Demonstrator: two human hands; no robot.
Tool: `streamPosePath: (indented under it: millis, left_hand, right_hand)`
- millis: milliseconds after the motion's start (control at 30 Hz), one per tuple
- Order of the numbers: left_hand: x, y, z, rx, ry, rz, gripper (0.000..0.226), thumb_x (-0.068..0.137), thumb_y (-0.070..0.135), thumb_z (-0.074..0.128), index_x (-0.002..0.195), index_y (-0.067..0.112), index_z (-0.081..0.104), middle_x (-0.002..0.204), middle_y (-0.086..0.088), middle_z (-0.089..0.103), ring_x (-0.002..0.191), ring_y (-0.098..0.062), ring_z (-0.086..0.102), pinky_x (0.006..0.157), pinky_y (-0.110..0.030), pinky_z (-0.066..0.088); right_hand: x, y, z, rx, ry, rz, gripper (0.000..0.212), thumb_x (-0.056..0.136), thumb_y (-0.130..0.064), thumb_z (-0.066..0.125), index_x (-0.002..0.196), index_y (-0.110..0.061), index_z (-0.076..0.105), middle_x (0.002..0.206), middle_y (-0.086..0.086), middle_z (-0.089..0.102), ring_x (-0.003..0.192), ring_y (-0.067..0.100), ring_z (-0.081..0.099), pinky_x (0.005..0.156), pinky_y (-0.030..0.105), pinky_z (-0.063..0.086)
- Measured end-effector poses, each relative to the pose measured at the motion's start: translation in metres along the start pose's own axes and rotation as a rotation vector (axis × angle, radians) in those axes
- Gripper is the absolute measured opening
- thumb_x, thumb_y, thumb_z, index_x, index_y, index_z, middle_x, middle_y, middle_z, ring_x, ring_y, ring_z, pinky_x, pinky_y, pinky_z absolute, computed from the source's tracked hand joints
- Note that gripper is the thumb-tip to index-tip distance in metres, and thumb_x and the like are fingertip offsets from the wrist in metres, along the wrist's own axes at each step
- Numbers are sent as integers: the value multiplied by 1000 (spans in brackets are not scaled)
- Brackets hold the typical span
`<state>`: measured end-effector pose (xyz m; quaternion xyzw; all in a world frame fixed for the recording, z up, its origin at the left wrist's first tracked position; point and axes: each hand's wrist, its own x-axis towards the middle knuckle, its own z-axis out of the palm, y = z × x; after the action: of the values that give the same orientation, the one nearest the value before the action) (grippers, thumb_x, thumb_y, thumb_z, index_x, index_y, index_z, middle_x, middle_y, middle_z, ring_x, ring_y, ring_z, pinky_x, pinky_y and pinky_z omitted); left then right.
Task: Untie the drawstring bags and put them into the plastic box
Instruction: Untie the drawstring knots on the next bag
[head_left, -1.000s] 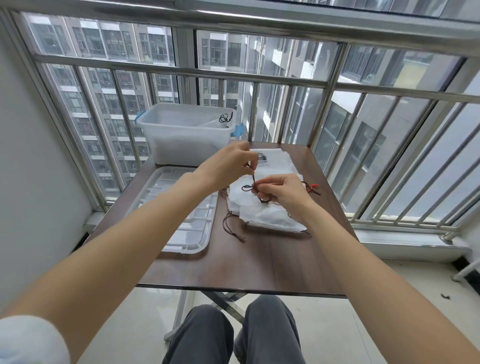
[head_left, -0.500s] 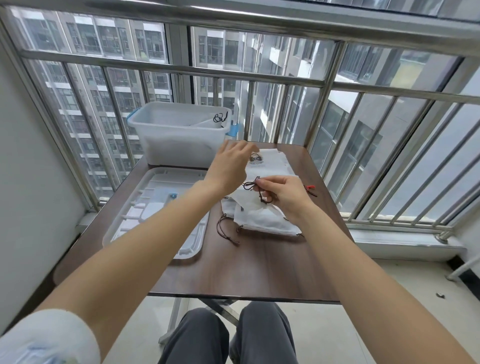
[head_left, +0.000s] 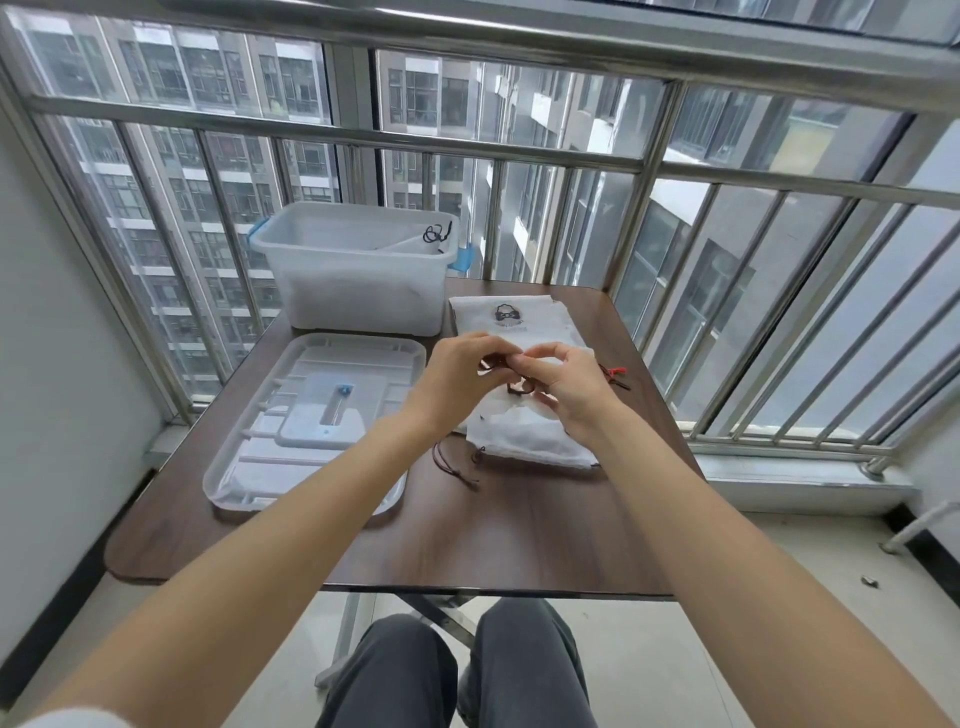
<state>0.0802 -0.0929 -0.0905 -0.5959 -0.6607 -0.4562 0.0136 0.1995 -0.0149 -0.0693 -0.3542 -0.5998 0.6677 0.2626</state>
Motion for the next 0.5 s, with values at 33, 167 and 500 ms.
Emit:
streamPosePath:
  millis: [33,167,500]
  left_hand:
    - [-1,0,0,10,7,-17,19,79,10,72,97,6,72,87,-7,70,72,-11,59,69,-6,42]
    - [-3,-2,-1,50,35,-71,19,81,15,71,97,7,74,88,-9,73,76,-19,65,72,-16,45]
    - [-9,4,-1,61,54,-106,16,83,14,68,94,6,75,82,-13,71,68,-15,57,62,-14,40]
  right_hand:
    - [0,0,0,15,-17,6,17,80,-5,69,81,-14,54,59,2,59,52,9,53,57,18,39]
    - [-4,-3,-3,41,-100,35,22,82,-1,66,95,-13,52,76,7,63,70,14,59,69,21,41]
    - [-12,-10,8,-571,189,-320,28,74,-5,74,94,-10,54,73,9,72,71,17,69,71,28,54]
